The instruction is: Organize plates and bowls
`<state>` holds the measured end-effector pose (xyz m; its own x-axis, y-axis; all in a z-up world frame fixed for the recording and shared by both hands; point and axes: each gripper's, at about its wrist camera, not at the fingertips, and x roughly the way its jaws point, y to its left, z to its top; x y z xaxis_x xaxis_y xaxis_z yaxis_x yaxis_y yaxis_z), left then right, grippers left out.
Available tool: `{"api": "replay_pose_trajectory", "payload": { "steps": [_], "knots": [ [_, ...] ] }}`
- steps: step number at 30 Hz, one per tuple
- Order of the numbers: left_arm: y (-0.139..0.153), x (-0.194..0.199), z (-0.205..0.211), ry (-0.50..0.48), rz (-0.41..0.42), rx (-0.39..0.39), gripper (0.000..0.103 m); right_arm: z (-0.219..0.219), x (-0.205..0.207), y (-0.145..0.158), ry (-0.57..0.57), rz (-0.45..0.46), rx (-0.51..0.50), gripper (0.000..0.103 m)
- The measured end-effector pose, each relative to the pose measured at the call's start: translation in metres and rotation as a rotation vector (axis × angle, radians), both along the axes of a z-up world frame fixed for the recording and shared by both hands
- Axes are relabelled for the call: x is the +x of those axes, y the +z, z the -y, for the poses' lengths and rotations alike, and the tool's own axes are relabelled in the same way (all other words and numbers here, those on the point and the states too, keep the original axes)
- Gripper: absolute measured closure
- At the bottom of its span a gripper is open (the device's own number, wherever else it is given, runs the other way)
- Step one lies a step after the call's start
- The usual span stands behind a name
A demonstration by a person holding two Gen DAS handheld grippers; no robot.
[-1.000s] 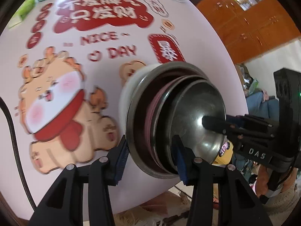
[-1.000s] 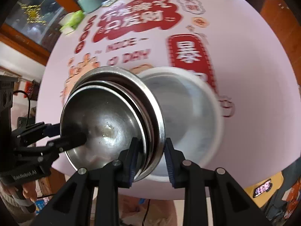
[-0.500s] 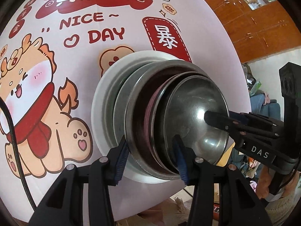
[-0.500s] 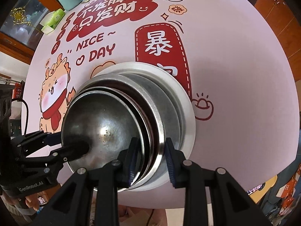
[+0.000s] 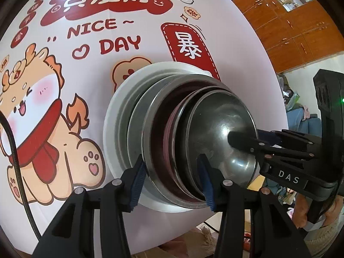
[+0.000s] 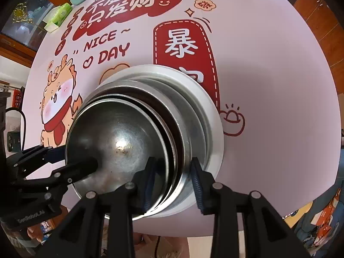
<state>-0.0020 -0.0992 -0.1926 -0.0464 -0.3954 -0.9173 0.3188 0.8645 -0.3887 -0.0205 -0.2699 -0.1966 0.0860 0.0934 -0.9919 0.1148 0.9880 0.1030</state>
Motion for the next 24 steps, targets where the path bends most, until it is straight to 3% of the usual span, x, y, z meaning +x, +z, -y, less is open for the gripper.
{"api": "replay_pose_trajectory", "payload": {
  "steps": [7, 12, 24],
  "knots": [
    [0.003, -0.002, 0.004, -0.004, 0.025, 0.008, 0.048, -0.002, 0.0, 0.006, 0.017, 0.036, -0.047, 0.069],
    [0.014, -0.004, 0.004, 0.005, 0.095, 0.031, 0.03, -0.003, -0.003, 0.01, 0.02, 0.054, -0.052, 0.06],
    [0.044, -0.019, -0.008, 0.062, 0.179, 0.056, 0.024, -0.011, -0.017, 0.03, 0.04, 0.114, -0.059, 0.06]
  ]
}}
